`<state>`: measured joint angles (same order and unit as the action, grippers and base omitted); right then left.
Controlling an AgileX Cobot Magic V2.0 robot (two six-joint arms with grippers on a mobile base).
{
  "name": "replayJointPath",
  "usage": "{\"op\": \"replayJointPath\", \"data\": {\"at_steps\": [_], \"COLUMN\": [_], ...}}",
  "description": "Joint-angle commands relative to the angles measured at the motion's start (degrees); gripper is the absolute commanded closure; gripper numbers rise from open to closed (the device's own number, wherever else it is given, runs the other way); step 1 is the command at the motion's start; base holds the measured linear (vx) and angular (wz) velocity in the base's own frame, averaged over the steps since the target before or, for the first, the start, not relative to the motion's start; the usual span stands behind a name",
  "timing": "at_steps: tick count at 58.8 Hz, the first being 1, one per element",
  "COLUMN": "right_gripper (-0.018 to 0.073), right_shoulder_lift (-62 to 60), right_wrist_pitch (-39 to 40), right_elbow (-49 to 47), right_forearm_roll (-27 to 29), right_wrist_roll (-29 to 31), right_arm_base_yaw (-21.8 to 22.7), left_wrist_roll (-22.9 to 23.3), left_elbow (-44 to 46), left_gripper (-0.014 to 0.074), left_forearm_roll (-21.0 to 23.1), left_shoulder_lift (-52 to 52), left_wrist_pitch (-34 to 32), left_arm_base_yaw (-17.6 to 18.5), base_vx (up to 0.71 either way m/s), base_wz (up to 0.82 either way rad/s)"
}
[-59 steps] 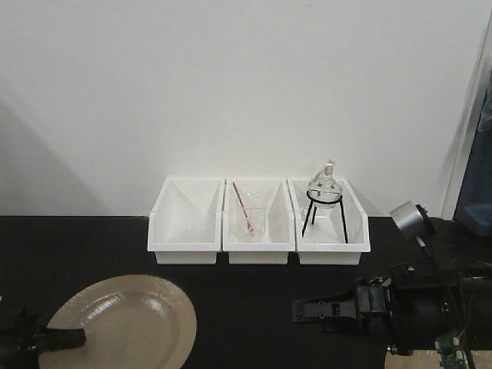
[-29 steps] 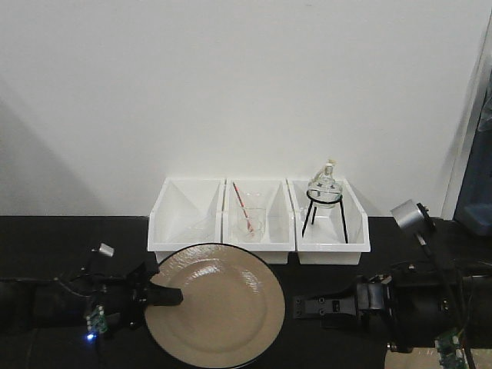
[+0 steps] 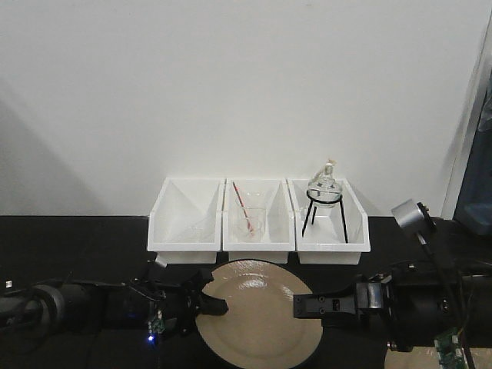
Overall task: Arrange circular plates on left workspace
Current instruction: 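Carry the plate with the left gripper to the spot before the bins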
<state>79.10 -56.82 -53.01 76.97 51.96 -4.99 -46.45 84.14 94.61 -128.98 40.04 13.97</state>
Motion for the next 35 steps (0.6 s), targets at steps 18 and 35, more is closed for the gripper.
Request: {"op": "replayJointPath", "data": {"at_steps": [18,35], "right_gripper": [0.0039,0.0039], "right_shoulder_lift": [-1.5,-1.5], "right_wrist_pitch": [-1.0,-1.2], "right_elbow": [-1.9,-1.9], "right_forearm_roll": [3.4,3.2], "right_wrist_roll": [0.8,0.8], "right_arm_base_yaw": [0.1,0.1], "left_wrist_roll": [-1.6,-7.5], "left_elbow": [2.2,2.2], "left_gripper": [0.0423,0.0071], "left_forearm_roll": [8.3,7.5], "left_shoulder_lift": [3.4,3.4], "left_wrist_pitch": [1.3,2.6], "left_arm_base_yaw": [1.2,0.4], "base_vx": [0.0,0.0], "base_wz": [0.0,0.0]}}
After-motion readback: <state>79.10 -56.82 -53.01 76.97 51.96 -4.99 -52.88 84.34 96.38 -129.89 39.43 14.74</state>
